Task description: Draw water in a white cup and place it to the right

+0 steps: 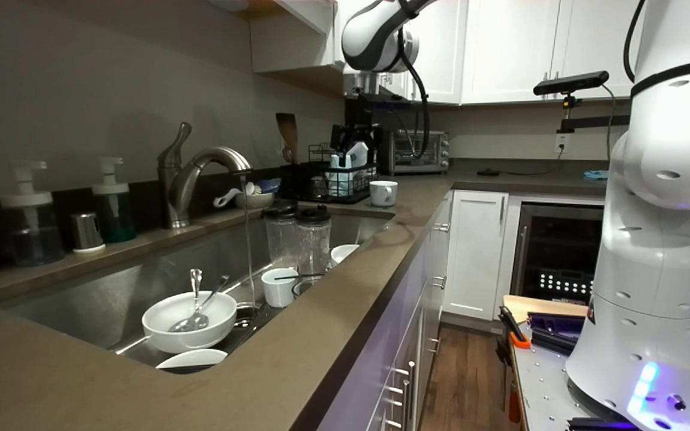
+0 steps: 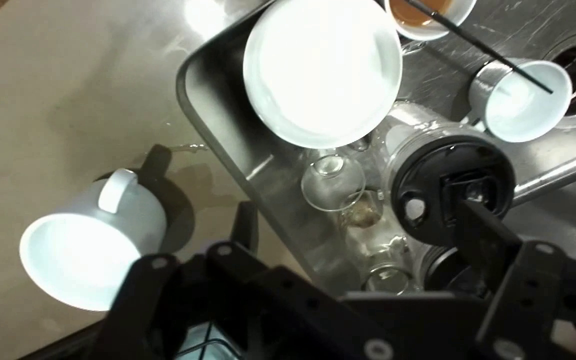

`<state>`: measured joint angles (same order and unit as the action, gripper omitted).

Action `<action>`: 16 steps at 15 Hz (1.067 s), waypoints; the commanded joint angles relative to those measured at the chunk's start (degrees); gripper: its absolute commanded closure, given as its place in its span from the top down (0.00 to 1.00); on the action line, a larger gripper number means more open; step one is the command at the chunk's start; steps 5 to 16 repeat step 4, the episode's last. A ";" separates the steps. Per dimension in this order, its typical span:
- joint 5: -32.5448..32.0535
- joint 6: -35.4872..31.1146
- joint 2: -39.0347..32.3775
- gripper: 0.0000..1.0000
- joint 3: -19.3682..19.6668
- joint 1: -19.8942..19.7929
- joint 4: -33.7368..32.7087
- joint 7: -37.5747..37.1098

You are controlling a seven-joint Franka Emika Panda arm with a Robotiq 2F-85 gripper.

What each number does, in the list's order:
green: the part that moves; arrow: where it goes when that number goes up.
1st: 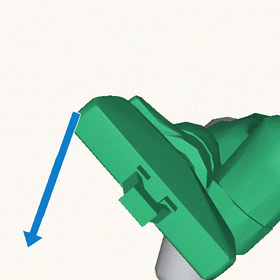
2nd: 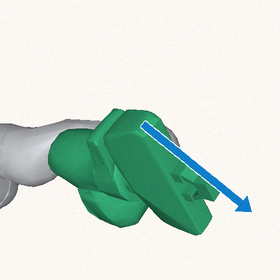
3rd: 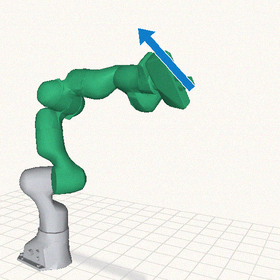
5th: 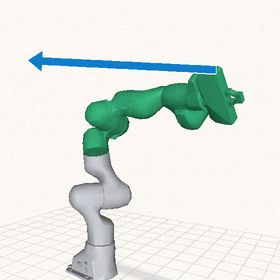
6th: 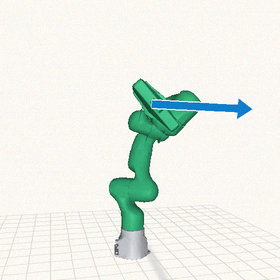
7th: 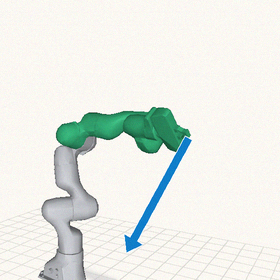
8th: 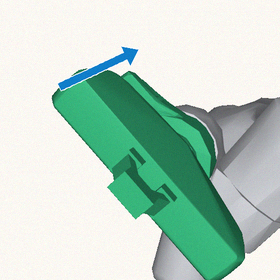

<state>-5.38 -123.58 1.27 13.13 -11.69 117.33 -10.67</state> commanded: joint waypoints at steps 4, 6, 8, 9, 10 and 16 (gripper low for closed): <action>-1.03 -2.61 4.21 1.00 -2.96 1.51 5.09 1.30; -1.03 -2.61 4.21 1.00 -2.96 1.51 5.09 1.30; -1.03 -2.61 4.21 1.00 -2.96 1.51 5.09 1.30; -1.03 -2.61 4.21 1.00 -2.96 1.51 5.09 1.30; -1.03 -2.61 4.21 1.00 -2.96 1.51 5.09 1.30; -1.03 -2.61 4.21 1.00 -2.96 1.51 5.09 1.30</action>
